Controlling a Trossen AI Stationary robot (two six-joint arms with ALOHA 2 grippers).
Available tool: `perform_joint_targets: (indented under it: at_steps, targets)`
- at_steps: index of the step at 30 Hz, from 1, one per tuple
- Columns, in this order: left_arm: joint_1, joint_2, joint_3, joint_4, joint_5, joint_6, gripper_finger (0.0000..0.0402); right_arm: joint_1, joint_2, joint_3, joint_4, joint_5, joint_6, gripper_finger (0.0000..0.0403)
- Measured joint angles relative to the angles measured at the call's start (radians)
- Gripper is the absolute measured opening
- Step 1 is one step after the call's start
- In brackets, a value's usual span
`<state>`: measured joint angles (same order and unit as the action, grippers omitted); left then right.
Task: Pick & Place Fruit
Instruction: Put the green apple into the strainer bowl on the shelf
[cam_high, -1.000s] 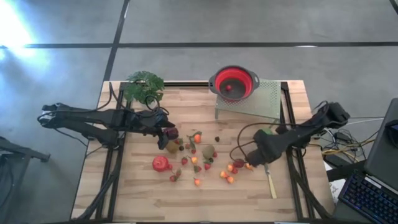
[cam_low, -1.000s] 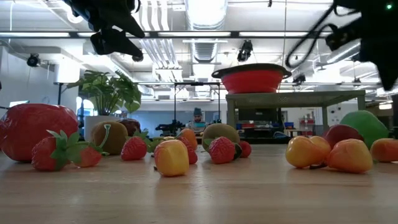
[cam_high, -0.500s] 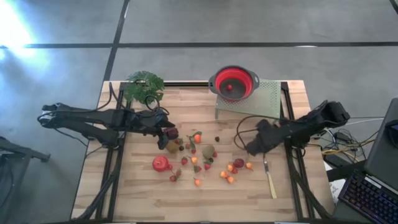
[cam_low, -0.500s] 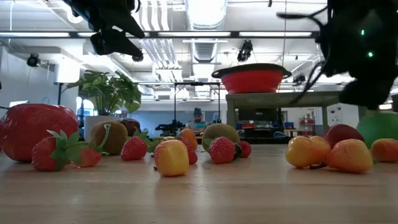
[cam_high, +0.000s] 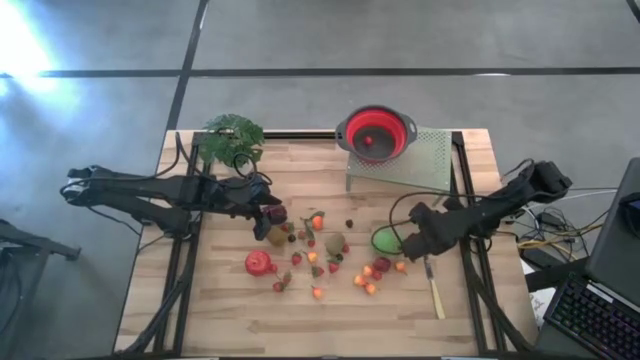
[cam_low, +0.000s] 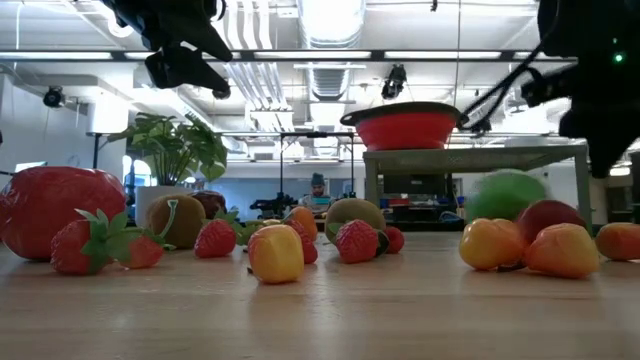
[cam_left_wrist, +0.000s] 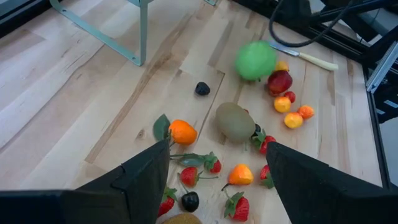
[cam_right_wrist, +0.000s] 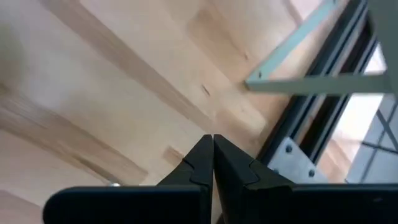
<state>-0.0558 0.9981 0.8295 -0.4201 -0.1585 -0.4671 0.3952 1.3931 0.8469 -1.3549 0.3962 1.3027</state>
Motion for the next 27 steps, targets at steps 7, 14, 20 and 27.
perform_joint_targets:
  at_steps: [7, 14, 20, 27]
  targets:
    - [0.0, 0.0, 0.0, 0.0, 0.0, 0.0, 0.0273, 0.052, 0.001, 0.096, 0.061, 0.114, -0.072, 0.0008]
    - [0.0, 0.0, 0.0, 0.0, 0.0, 0.0, 0.0273, 0.084, 0.001, 0.146, 0.305, 0.214, -0.238, 0.0008]
    - [0.0, 0.0, 0.0, 0.0, 0.0, 0.0, 0.0273, 0.084, 0.01, 0.096, 0.584, 0.247, -0.416, 0.0008]
    - [0.0, 0.0, 0.0, 0.0, 0.0, 0.0, 0.0273, 0.112, 0.045, 0.06, 0.628, 0.238, -0.492, 0.0008]
